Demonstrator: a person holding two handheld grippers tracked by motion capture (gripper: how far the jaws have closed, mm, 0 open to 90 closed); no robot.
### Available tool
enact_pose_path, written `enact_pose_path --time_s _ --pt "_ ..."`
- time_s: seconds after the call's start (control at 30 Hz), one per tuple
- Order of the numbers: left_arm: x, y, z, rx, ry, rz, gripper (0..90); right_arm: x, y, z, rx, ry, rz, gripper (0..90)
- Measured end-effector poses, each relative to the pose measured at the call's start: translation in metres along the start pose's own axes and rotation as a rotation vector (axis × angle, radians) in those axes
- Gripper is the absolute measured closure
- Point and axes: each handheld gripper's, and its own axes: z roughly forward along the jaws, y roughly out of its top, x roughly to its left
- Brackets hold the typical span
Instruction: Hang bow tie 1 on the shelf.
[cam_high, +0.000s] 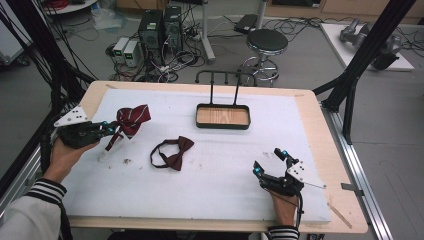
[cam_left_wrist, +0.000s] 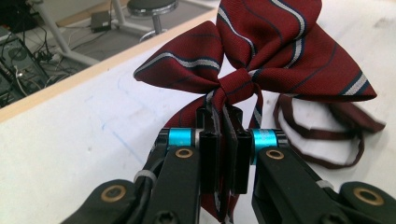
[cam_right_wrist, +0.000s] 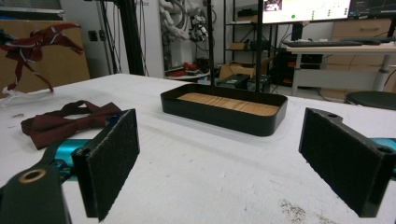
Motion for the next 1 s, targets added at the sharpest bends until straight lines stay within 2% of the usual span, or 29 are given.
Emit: enact_pose_path --time_s 0.53,0.73,1.0 --pt "-0.016 0.028 0.017 -0.081 0.006 0.009 85.8 0.000 0.000 0.000 -0.001 0.003 0.002 11.5" --pt "-0.022 0.044 0.028 -0.084 -0.001 0.028 85.8 0.000 0.000 0.000 0.001 0.003 0.006 11.5" --pt "-0.028 0.058 0.036 -0.097 0.001 0.037 85.7 0.000 0.000 0.000 0.000 0.005 0.005 11.5"
